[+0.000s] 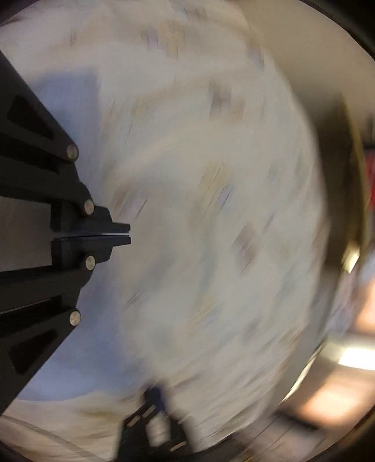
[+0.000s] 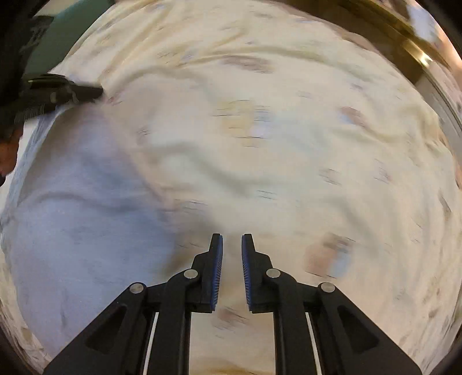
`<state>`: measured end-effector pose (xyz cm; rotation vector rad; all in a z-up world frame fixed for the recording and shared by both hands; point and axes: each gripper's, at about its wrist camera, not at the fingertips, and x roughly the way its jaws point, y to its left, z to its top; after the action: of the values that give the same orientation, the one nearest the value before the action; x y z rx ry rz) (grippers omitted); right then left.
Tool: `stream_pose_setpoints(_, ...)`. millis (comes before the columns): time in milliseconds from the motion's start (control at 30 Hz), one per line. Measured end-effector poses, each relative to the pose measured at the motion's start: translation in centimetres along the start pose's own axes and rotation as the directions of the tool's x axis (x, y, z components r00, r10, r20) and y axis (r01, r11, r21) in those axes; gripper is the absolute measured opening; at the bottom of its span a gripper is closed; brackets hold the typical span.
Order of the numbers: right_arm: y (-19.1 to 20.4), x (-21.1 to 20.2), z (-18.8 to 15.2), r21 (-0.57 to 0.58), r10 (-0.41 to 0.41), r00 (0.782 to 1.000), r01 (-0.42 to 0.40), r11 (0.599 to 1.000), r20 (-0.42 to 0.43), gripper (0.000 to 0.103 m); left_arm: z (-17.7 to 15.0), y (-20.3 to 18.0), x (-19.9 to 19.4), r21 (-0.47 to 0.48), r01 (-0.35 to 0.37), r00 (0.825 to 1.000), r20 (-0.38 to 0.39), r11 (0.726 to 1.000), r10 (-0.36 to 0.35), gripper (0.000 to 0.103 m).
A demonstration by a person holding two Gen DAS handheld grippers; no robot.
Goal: Fold clothes
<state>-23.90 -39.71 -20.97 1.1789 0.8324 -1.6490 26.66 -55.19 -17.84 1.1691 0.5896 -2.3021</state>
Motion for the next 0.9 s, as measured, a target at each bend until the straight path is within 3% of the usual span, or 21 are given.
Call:
stream_pose_setpoints(67, 0.5, -1.6, 0.3, -0.044, 0.060, 0.997, -0.058, 0.997, 0.052, 0.015, 0.5, 0.7, -1.3, -0.019, 0.068, 0.997, 0.030, 0.997, -0.067, 0.004)
stream_pose_setpoints(133, 2.4, -2.3, 1.2, -0.072, 0.111, 0.990, -0.104, 0.992, 0.089, 0.015, -0.2, -1.3, -2.2, 0.074, 0.155, 0.987, 0.019, 0.985, -0.157, 0.004)
stream_pose_setpoints(267, 5.9, -1.4, 2.8, -0.083, 0.222, 0.967, -0.213, 0.973, 0.125, 0.015, -2.3, -5.8, -2.8, 0.244, 0.312, 0.950, -0.061, 0.918, -0.307, 0.005)
stream_pose_setpoints(300, 6.7, -0.7, 3.2, -0.082, 0.232, 0.965, -0.224, 0.971, 0.119, 0.015, -3.1, -6.9, -2.2, 0.284, 0.296, 0.955, -0.095, 0.912, -0.280, 0.006)
stream_pose_setpoints(333, 7.1, 0.6, 3.7, -0.067, 0.198, 0.976, -0.192, 0.979, 0.088, 0.013, -3.9, -7.5, -0.9, 0.326, 0.226, 0.972, -0.130, 0.918, -0.194, 0.006)
stream_pose_setpoints(400, 6.0, 3.3, 4.0, -0.012, 0.065, 0.998, -0.065, 0.998, 0.017, 0.012, -4.3, -6.7, 2.2, 0.323, 0.104, 0.981, -0.187, 0.941, -0.044, 0.002)
stream_pose_setpoints(433, 5.1, 4.4, 4.1, 0.017, -0.003, 1.000, 0.003, 1.000, -0.016, 0.012, -3.8, -6.1, 3.0, 0.292, 0.078, 0.981, -0.192, 0.953, -0.022, 0.002)
stream_pose_setpoints(500, 2.7, 4.3, 4.1, 0.073, -0.102, 0.995, 0.103, 0.992, -0.018, 0.014, -2.0, -5.3, 2.5, 0.234, -0.003, 0.993, -0.116, 0.972, 0.031, 0.002)
stream_pose_setpoints(567, 2.0, 2.6, 3.8, 0.080, -0.076, 0.996, 0.072, 0.994, 0.045, 0.014, -1.0, -4.2, 1.6, 0.179, -0.041, 0.997, -0.057, 0.983, 0.052, 0.006)
stream_pose_setpoints(700, 3.2, -0.9, 2.7, 0.032, 0.064, 0.985, -0.070, 0.997, 0.158, 0.014, -0.4, -1.6, -1.2, 0.085, 0.020, 1.000, 0.013, 0.996, -0.021, 0.006)
stream_pose_setpoints(767, 5.2, -1.0, 1.9, -0.008, 0.207, 0.966, -0.208, 0.978, 0.155, 0.014, -1.6, -1.8, -2.5, 0.139, 0.115, 0.993, 0.015, 0.984, -0.119, 0.006)
stream_pose_setpoints(833, 7.4, -1.0, 1.5, -0.049, 0.339, 0.929, -0.336, 0.941, 0.146, 0.014, -3.2, -2.6, -2.8, 0.212, 0.206, 0.978, -0.032, 0.955, -0.204, 0.006)
stream_pose_setpoints(900, 10.8, -0.5, 1.9, -0.132, 0.395, 0.906, -0.378, 0.916, 0.149, 0.014, -5.4, -2.9, -3.3, 0.265, 0.252, 0.967, -0.087, 0.931, -0.238, 0.006)
